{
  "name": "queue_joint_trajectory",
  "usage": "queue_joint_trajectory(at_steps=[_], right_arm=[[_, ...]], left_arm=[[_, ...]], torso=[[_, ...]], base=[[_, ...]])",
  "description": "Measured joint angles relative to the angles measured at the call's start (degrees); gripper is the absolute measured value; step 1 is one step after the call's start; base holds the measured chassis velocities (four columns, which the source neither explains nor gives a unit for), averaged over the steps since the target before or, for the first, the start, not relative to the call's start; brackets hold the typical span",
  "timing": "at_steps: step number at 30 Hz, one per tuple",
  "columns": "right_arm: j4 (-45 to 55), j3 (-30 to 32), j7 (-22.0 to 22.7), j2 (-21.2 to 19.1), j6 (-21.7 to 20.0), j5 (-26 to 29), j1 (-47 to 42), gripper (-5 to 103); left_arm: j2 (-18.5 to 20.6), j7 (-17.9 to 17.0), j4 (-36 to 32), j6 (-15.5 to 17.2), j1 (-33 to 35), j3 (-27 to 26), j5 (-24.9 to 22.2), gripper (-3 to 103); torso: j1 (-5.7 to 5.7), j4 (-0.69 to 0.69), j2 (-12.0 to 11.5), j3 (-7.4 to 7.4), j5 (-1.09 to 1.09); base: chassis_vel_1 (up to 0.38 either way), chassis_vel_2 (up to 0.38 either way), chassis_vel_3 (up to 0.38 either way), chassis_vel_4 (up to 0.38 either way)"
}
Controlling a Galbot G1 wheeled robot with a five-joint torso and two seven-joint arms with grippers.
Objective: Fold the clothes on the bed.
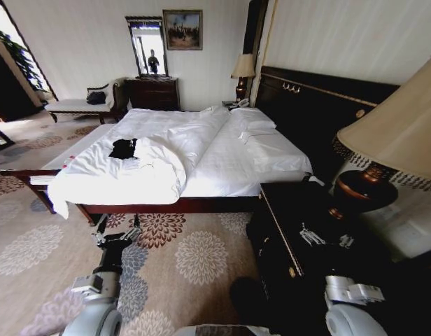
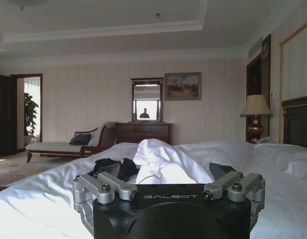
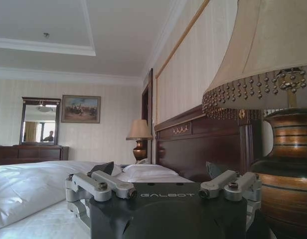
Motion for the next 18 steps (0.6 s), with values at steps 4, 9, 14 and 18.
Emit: queue_joint_trajectory(at_steps=[4,9,14,18], right_arm=[[0.17,0.05,0.02,0.02,0.00,0.09,-0.04,100],[0.37,0.18,0.05,0.00,0.00,0.24,-0.11,100],[0.58,0.32,0.07,-0.06,-0.02,0.40,-0.11,100],[0.63,0.36,0.07,-0.09,-0.04,0.40,-0.15,100]], left_arm=[[-0.01,0.03,-0.02,-0.16,0.02,-0.04,0.03,100],[-0.01,0.09,-0.02,-0.44,0.12,-0.09,0.12,100],[-0.02,0.22,-0.04,-0.61,0.12,-0.15,0.13,100],[-0.08,0.27,-0.01,-0.68,0.06,-0.18,0.13,100]], torso=[[0.00,0.00,0.00,0.00,0.00],[0.00,-0.01,0.00,0.00,0.00],[-0.01,-0.01,0.00,0.00,0.00],[-0.01,-0.01,0.00,-0.01,0.00]], base=[[-0.092,0.093,0.100,-0.105],[-0.081,0.078,0.072,-0.081],[-0.084,0.074,0.085,-0.076],[-0.087,0.090,0.080,-0.098]])
